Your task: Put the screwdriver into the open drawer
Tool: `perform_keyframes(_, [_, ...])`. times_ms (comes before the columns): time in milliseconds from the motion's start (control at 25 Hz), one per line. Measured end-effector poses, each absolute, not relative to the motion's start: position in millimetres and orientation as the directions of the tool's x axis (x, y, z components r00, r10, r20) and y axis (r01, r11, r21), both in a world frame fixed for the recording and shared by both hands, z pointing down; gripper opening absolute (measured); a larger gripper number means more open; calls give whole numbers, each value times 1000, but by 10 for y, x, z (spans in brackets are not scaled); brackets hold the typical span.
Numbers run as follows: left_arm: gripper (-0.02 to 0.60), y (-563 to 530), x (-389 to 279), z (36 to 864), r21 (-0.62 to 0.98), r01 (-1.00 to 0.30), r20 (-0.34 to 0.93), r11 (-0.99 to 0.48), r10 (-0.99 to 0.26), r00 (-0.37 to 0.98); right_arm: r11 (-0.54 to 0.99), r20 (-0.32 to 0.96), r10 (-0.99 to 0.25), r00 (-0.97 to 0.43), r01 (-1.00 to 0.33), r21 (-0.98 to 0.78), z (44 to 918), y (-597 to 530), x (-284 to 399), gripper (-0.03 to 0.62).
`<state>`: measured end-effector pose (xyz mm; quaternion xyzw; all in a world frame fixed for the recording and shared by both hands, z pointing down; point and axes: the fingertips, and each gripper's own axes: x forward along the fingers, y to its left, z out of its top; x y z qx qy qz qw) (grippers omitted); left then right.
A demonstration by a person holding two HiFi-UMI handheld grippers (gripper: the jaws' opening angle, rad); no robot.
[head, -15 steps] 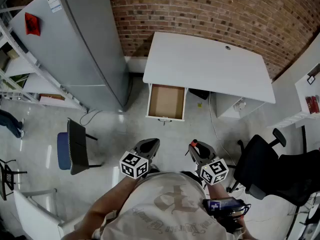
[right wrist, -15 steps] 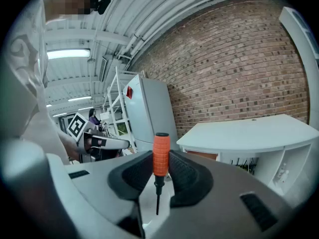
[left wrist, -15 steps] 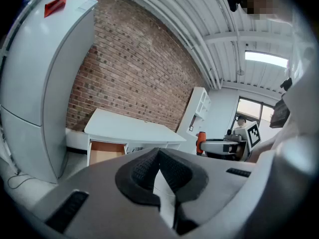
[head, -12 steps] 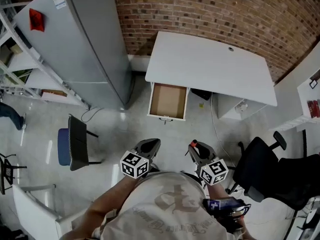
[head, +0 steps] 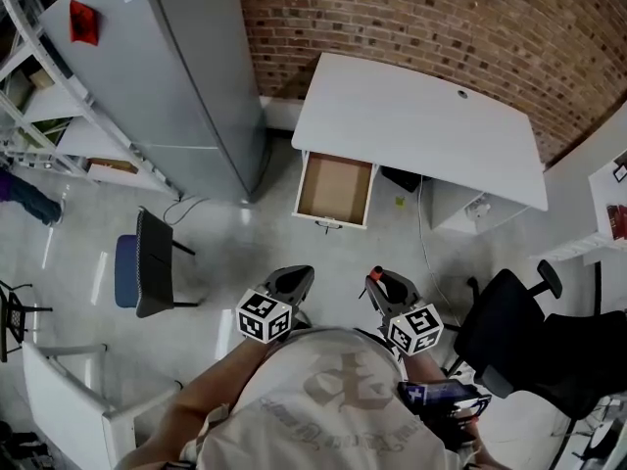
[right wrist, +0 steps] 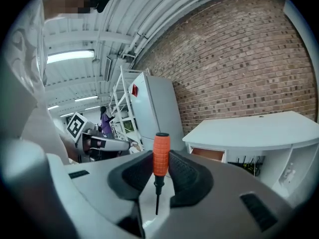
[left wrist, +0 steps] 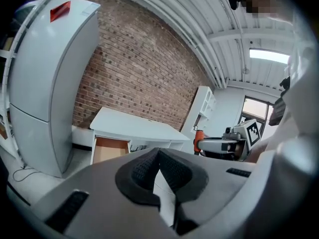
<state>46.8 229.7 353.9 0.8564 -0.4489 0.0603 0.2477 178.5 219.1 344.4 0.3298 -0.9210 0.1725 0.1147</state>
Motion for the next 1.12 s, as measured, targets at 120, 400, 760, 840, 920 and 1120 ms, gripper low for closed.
perform_keyframes(120, [20, 2308, 508, 3555, 370, -791, 328, -487, -728, 601, 710, 330, -577, -747, -659, -250, 3454, 2183, 1812, 104])
perform_keyframes(400, [20, 2295, 514, 3551, 369, -776, 329, -512, -709, 624, 679, 339, -597, -727, -683, -269, 3482, 2199, 1818, 104])
perform_keyframes(760, [20, 2278, 414, 3574, 373, -761, 324, -531, -694, 643, 650, 340, -620, -707, -706, -282, 3494, 2168, 1749, 104])
perform_keyframes(840, [20, 2286, 377, 3585, 374, -759, 325, -533, -691, 646, 649, 341, -620, -706, -706, -283, 3491, 2163, 1692, 104])
perform_keyframes(920, [20, 2295, 337, 3603, 376, -755, 325, -537, -687, 650, 648, 344, -620, -705, -707, -282, 3502, 2166, 1630, 104])
perform_keyframes(1120, [20, 2329, 197, 3646, 384, -751, 325, -537, -682, 655, 636, 357, -627, -693, -719, -279, 3530, 2190, 1506, 104])
